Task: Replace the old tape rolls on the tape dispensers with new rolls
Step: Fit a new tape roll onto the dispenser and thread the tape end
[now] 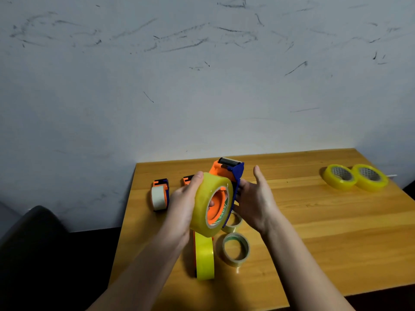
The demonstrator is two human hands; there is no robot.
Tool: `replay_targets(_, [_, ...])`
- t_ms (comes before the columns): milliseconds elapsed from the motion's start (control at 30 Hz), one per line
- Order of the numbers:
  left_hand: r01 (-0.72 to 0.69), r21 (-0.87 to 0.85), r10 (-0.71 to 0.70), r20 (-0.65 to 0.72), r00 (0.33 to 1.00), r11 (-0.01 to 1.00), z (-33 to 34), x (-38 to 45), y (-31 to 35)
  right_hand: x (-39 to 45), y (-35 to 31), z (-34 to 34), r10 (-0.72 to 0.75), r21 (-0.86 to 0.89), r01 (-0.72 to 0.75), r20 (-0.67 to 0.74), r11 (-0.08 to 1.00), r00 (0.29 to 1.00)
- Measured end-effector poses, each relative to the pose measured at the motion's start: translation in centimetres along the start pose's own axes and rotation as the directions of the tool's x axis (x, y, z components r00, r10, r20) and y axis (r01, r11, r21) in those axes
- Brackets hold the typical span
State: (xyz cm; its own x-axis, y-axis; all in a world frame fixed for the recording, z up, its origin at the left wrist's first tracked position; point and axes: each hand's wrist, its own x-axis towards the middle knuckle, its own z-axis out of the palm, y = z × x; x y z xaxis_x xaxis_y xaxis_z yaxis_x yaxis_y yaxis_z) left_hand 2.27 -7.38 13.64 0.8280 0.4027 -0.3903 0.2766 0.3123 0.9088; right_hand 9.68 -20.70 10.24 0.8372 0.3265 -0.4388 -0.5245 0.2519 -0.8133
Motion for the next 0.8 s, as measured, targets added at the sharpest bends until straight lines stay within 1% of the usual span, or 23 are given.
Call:
replay_targets(67, [-0.01,0.005,0.01,0.005,1.0,1.0,0.1,-0.2,-0.1,0.2,0.1,-0.3,0.018,-0.037,-0.019,-0.014,0.999,1.0])
replay_targets(100, [-0.014,0.007,0.014,0.005,1.0,1.0,0.1,-0.2,-0.2,0.2,0.2,-0.4,0.031,-0.019,-0.031,-0.016,0.999,0.999])
replay_targets(167, [-0.025,0.019,0.025,0.008,1.0,1.0,0.1,-0.2,-0.1,0.2,0.5,-0.7,0.03,0.085,-0.029,-0.01,0.996,1.0])
replay_targets(233, [-0.036,0.032,0.035,0.019,0.999,0.999,0.1,-0.1,-0.1,0.1,0.5,-0.9,-0.029,0.23,0.025,0.011,0.973,1.0])
replay_targets(300, [-0.04,0.041,0.039,0.027,0.999,0.998,0.2,0.0,-0.1,0.0,0.2,-1.1,-0.09,0.31,0.077,0.026,0.947,0.996])
replay_targets(400, [-0.045,0.05,0.043,0.03,0.999,0.998,0.2,0.1,-0.2,-0.1,-0.1,-1.1,-0.116,0.284,0.091,0.072,0.954,0.991])
replay_targets(500, [-0.072,0.078,0.069,0.041,0.997,0.994,0.3,0.5,-0.3,0.0,-0.3,-1.2,-0.123,0.217,0.103,0.08,0.971,0.989])
replay_targets(633, [-0.096,0.136,0.093,0.034,0.995,0.986,0.7,1.4,-0.4,0.2,-0.2,-1.1,-0.148,0.099,0.144,0.033,0.985,0.988])
replay_targets(700, [-0.082,0.161,0.076,0.043,0.996,0.984,0.9,1.9,-0.4,0.5,-0.2,-1.1,-0.145,0.092,0.144,0.004,0.985,0.989])
replay_targets(800, [-0.058,0.179,0.048,0.059,0.997,0.982,1.3,2.5,-0.5,1.0,-0.1,-1.6,-0.09,0.099,0.091,-0.02,0.991,0.996])
